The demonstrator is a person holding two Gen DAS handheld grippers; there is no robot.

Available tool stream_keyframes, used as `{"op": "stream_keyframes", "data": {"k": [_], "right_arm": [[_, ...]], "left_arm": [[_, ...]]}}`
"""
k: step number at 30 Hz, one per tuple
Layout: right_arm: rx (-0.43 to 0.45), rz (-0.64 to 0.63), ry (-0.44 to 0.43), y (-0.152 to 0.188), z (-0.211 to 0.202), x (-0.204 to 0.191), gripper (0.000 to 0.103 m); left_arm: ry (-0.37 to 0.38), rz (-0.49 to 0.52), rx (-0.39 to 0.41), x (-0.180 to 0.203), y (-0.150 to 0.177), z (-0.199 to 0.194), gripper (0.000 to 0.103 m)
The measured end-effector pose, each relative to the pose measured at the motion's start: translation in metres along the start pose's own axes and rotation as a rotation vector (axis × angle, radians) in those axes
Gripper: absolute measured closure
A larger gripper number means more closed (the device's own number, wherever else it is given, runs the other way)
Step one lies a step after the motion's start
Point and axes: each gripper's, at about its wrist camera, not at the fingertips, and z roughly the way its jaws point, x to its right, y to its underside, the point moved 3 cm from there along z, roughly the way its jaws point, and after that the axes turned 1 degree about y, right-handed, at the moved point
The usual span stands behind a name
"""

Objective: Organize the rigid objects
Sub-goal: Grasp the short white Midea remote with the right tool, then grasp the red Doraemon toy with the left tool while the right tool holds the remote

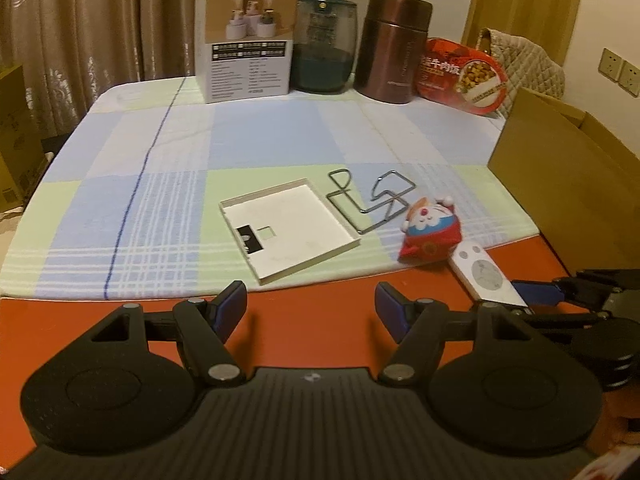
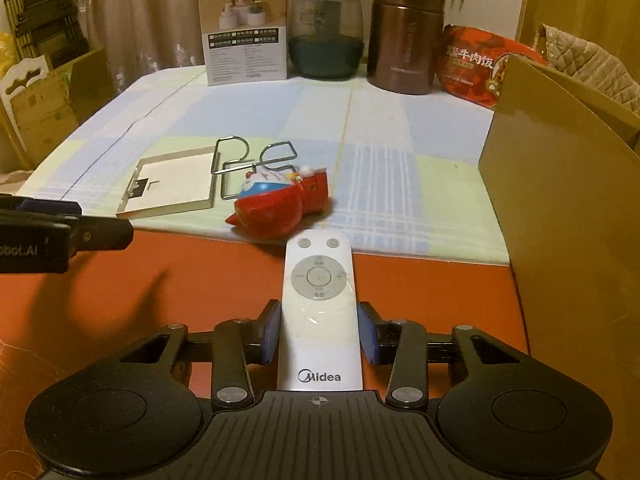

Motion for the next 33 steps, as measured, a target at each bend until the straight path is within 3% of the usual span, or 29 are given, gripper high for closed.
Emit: {"op": "stream_keyframes", "data": {"k": [7,23,29,33], "right_arm": [[0.053,-0.032,-0.017,-0.001,0.004,0.001,0.065],[0.078,0.09,0.021,-0.022,-0.004,0.038,0.066],[0.072,0.106,0.014,-0.02,-0.001,0.045,0.066],[0.068,0.127,0.013,-0.02,0.0,0.049,0.066]], "left_arm": [[0.021,0.011,0.012,0.006,-0.001,0.001,0.037],[0.108,0.044,0.05,0.033,-0.007,0.015,0.037],[0.131,0.127,0.078,0.053,-0.01,0.03,0.047],[0.154,0.216,0.115,0.069,-0.016,0.041,0.047]]}}
